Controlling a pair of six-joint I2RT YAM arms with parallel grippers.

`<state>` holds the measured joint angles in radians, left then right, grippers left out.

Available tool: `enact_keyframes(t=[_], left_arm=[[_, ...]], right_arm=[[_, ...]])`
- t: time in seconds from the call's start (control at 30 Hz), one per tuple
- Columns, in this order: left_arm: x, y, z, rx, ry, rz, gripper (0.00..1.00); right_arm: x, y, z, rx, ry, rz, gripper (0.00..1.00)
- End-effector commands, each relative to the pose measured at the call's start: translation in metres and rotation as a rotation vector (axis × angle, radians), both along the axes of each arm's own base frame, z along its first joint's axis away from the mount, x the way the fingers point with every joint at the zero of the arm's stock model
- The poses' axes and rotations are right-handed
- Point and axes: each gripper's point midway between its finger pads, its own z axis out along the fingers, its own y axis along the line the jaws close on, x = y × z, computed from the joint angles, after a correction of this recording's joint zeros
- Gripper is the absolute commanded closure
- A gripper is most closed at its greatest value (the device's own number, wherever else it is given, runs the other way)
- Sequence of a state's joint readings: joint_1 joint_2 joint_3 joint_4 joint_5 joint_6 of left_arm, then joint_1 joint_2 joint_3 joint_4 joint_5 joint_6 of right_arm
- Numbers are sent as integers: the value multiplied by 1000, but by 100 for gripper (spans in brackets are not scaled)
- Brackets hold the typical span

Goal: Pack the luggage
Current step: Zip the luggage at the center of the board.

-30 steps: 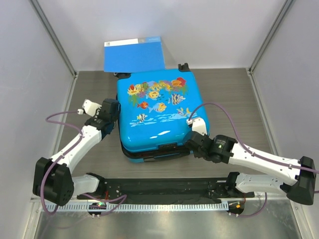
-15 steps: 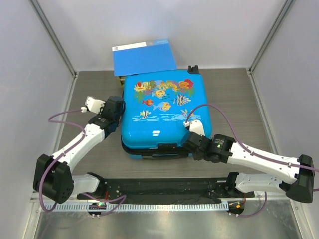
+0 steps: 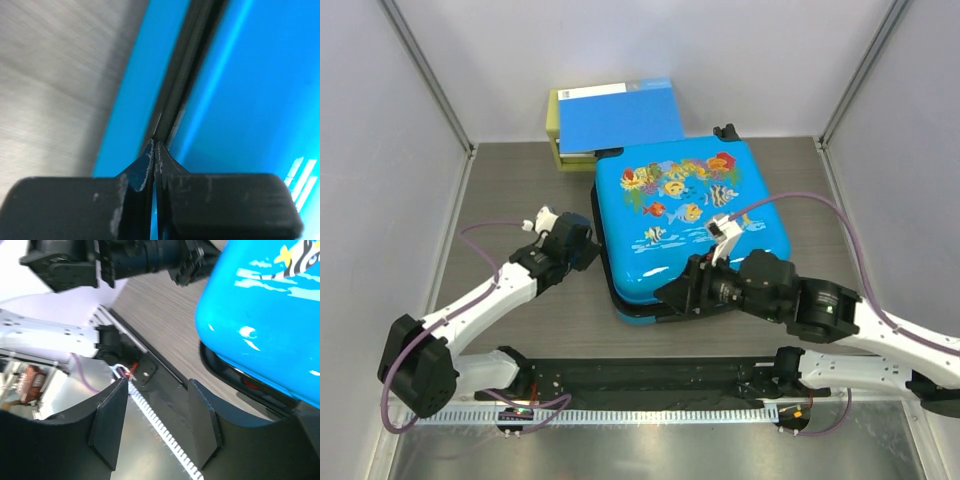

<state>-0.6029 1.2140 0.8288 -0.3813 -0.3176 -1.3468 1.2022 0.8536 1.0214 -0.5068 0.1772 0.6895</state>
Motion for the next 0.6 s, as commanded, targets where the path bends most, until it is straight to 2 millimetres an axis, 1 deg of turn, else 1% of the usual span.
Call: enact_keyframes(t=[0.0,0.1,0.13,0.17,0.2,0.23,0.27,0.3,0.33,0.37,0.43,0.47,0.5,0.53,0.57], left_arm=[[-20,12,4,4,39,-37,98],[-24,22,6,21,44,-23,91],[-23,24,9,22,40,-19,87],[-26,27,11,27,41,-15,77],[-26,29,14,29,35,-10,71],[-26,32,15,34,32,-7,66],[-27,33,18,34,25,-7,57],[-27,35,19,35,19,-7,54],[-25,37,21,43,10,-9,48],[-23,38,23,42,0,-11,46],[-17,36,26,23,-24,-57,43],[-7,31,34,-16,-67,-72,42],[-3,30,29,-28,-59,-84,42],[4,35,28,-47,-59,-77,42],[8,31,32,-59,-78,-117,43]], right_arm=[[-6,-6,17,27,14,10,43],[10,-14,29,23,-27,-82,43],[21,-21,42,32,-67,-146,43],[29,-26,46,21,-86,-191,40],[37,-29,46,-4,-97,-234,38],[50,-41,63,-9,-136,-326,36],[56,-49,60,-57,-141,-360,33],[65,-47,56,-113,-150,-390,30],[71,-51,72,-112,-177,-416,27],[79,-57,71,-172,-204,-438,21],[112,-72,75,-207,-183,-537,18],[117,-68,71,-194,-140,-485,18],[150,-100,69,-199,-106,-602,18],[165,-105,68,-204,-87,-624,17],[175,-112,70,-205,-82,-638,17]])
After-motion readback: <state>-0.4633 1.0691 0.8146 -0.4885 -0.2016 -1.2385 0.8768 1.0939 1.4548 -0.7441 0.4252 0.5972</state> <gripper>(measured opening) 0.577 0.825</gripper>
